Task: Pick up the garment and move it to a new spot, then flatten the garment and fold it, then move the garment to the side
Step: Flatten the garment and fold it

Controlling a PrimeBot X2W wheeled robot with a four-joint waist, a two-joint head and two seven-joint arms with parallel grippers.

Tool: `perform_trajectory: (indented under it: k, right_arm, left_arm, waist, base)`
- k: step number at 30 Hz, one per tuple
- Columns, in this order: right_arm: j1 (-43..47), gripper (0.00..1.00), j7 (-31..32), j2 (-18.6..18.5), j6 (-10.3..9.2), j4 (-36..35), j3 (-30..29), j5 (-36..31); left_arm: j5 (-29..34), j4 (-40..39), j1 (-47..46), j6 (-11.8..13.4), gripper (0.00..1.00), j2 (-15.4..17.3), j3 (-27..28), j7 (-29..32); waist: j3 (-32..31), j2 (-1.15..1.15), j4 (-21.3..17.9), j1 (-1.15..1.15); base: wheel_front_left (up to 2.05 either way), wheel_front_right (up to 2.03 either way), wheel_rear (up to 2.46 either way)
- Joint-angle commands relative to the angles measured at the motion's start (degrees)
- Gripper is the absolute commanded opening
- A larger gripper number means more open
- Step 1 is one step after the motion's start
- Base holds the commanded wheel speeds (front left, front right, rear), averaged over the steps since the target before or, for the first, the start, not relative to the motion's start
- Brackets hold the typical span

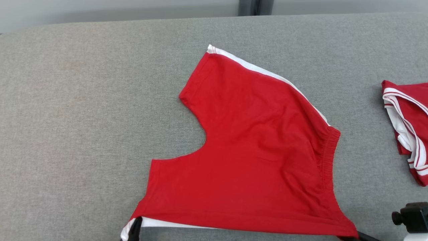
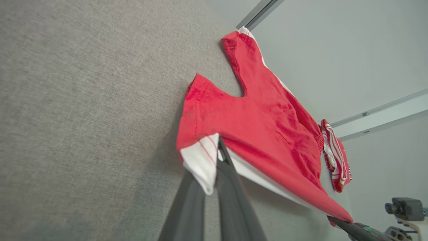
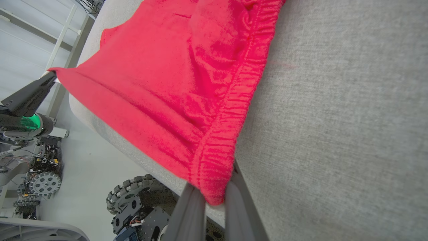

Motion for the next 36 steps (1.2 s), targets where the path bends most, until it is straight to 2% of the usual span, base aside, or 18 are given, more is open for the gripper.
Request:
perform_trajectory:
  k: [1,3,6,12,16,19,20,23,27,31,36]
  right_arm:
    - [0.95,0.0,-0.46,-1.85,-0.81,0.79,-0.85,-0.22]
    - [1.94,0.0,-0.69,-1.11,-0.8,-1.12,-2.04,-0.68]
    - [1.52,0.0,0.27,0.62,-0.79,-3.22,-3.97,-1.33]
    - [-3.06,0.0,4.34,4.74,-0.58,-7.7,-6.96,0.9]
    - [-8.45,0.0,9.52,8.92,-0.46,-7.42,-6.34,3.72]
    - [-13.05,0.0,12.62,12.57,-0.46,-4.51,-5.81,5.83]
    - [-16.47,0.0,14.18,15.02,-0.46,-2.47,-5.66,7.2]
    - [-21.24,0.0,15.86,18.31,-0.45,1.0,-6.19,9.88]
    - [-26.9,0.0,17.79,21.89,-0.46,4.63,-6.4,12.15]
    - [-30.89,0.0,18.49,24.29,-0.45,7.0,-6.12,13.01]
    - [-32.83,0.0,17.82,26.38,-0.45,8.94,-5.67,13.59]
  left_arm:
    - [0.32,-0.28,-0.17,1.24,0.0,1.95,2.08,-0.36]
    - [1.08,-3.53,1.08,2.34,0.0,3.56,2.76,0.17]
    - [2.29,-7.73,-1.86,3.5,0.0,6.87,4.54,2.41]
    - [1.84,-12.47,-15.27,4.77,0.0,13.49,6.17,13.85]
    - [0.91,-9.88,-26.87,5.6,0.0,17.39,5.82,23.89]
    - [0.08,-6.01,-36.49,5.42,0.0,19.03,4.42,31.53]
    - [-0.14,-2.92,-42.91,5.07,0.0,19.39,2.94,36.48]
    - [0.38,2.8,-52.48,4.49,0.0,19.21,0.36,43.17]
    - [3.22,12.05,-64.42,3.42,0.0,17.36,-3.51,49.38]
    - [7.32,21.41,-73.6,1.72,0.0,14.81,-7.7,52.65]
    - [10.06,29.33,-78.55,-0.1,0.0,12.42,-10.85,53.62]
  waist:
    - [0.17,0.0,-0.31,0.0]
    - [0.54,0.0,-1.17,0.0]
    - [1.23,0.0,-2.84,0.0]
    - [2.81,0.0,-7.14,0.0]
    - [4.24,0.0,-10.71,0.0]
    - [5.42,0.0,-12.76,0.0]
    - [6.45,0.0,-13.95,0.0]
    - [8.38,0.0,-15.52,0.0]
    - [11.61,0.0,-16.92,0.0]
    - [13.98,0.0,-18.26,0.0]
    - [15.18,0.0,-19.2,0.0]
  base:
    - [0.0,0.0,0.0]
    - [0.0,0.0,0.0]
    - [0.0,0.0,0.0]
    - [0.0,0.0,0.0]
    - [0.0,0.0,0.0]
    - [0.0,0.0,0.0]
    - [0.0,0.0,0.0]
    - [0.0,0.0,0.0]
    - [0.0,0.0,0.0]
    - [0.0,0.0,0.0]
    - [0.0,0.0,0.0]
